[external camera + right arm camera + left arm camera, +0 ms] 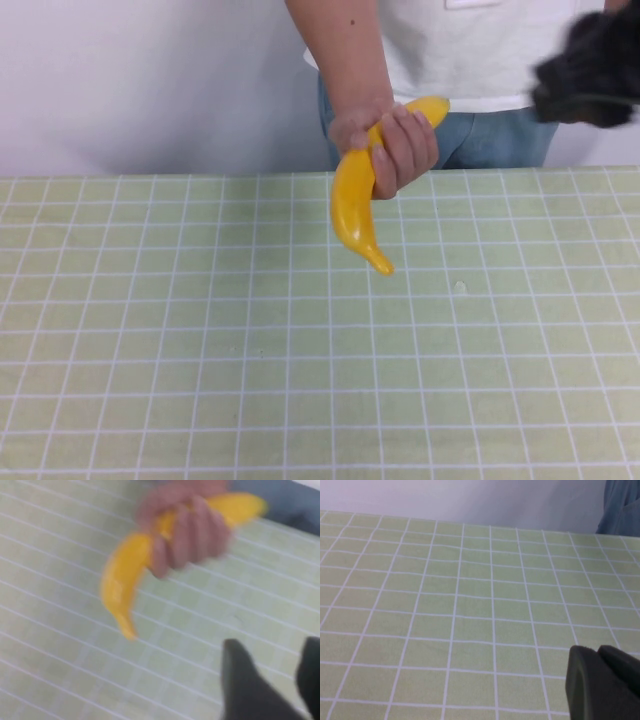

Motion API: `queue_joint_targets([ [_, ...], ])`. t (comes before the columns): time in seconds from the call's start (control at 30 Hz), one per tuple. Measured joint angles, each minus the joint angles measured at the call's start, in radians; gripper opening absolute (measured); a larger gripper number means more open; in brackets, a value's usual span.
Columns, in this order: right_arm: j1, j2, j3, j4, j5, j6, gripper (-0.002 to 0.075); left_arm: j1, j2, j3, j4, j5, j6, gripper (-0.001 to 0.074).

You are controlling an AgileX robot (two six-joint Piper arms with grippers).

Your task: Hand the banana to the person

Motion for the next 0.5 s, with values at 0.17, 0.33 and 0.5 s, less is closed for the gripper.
queue_joint_targets([
  [0.17,0.000,-0.085,0.012,-0.101,0.025,0.022,-0.0008,0.000,0.000,0.000,0.000,0.000,0.000,0.0001],
  [0.33,0.000,-0.220,0.183,-0.115,-0.060,0.035,-0.0008,0.000,0.000,0.000,0.000,0.000,0.000,0.0001],
  [0.5,0.000,-0.335,0.411,-0.118,-0.042,0.095,-0.0008,0.000,0.000,0.000,0.000,0.000,0.000,0.0001],
])
